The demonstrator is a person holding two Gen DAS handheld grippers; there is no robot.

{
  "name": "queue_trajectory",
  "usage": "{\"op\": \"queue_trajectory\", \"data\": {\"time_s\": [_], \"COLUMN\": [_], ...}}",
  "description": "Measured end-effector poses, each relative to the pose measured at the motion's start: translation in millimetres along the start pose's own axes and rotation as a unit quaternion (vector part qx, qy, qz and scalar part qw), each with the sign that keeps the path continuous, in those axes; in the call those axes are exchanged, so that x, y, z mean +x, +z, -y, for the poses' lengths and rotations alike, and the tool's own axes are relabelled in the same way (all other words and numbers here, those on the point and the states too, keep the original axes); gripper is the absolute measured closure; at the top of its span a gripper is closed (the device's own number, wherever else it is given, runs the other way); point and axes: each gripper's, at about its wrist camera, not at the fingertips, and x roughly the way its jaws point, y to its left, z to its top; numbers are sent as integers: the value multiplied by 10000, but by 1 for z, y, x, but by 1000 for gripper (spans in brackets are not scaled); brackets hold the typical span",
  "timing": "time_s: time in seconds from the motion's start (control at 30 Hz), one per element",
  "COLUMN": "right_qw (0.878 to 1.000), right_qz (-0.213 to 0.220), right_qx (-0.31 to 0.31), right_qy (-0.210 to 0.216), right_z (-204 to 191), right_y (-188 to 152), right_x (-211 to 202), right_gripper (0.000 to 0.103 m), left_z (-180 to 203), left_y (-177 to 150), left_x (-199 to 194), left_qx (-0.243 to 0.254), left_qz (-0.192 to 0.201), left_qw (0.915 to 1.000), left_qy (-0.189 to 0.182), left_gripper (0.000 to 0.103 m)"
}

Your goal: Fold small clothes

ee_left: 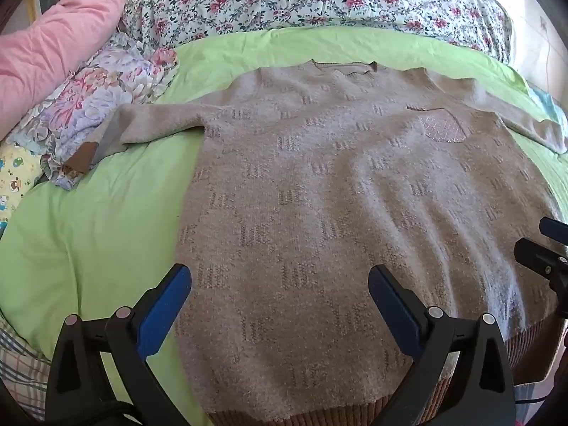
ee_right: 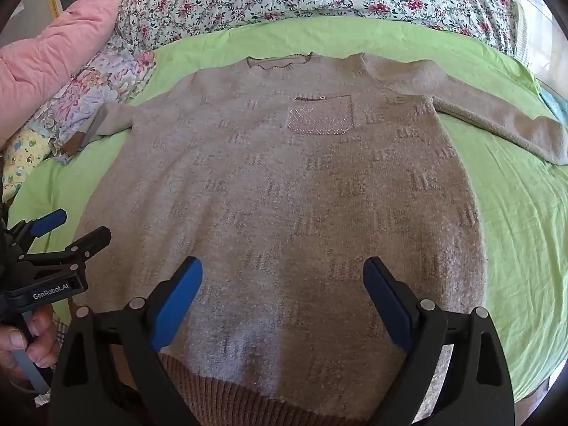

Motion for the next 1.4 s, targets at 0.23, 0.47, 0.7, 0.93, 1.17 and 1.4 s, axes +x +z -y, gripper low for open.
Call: {"op": "queue_trajectory", "data": {"time_s": [0.23,0.47,0.7,0.93,1.17,1.4], "right_qw": [10000,10000,10000,10000,9999,9981], "right_qz": [3,4,0,56,-19,-16], "right_qx": [-15,0,14,17,-71,-314], "right_qy": [3,7,23,17,-150,-529], "right_z": [0,-1,-2,0,6,6], "right_y": [1,0,-2,0,1,4], "right_x": [0,-1,1,-2,0,-1], "right_gripper": [11,11,11,11,11,11], "left_z": [2,-3,-1,-4,1,3], "left_y": [-3,1,2,5,7,9], "left_x": [-2,2,-1,-9,-8,-2], "left_qx": [8,47,29,-101,-74,-149], "left_qz": [8,24,34,144,99,-121], "left_qw": [10000,10000,10000,9994,9993,9976], "left_qy": [1,9,-7,-286,-366,-668], "left_gripper": [3,3,3,3,3,3]}}
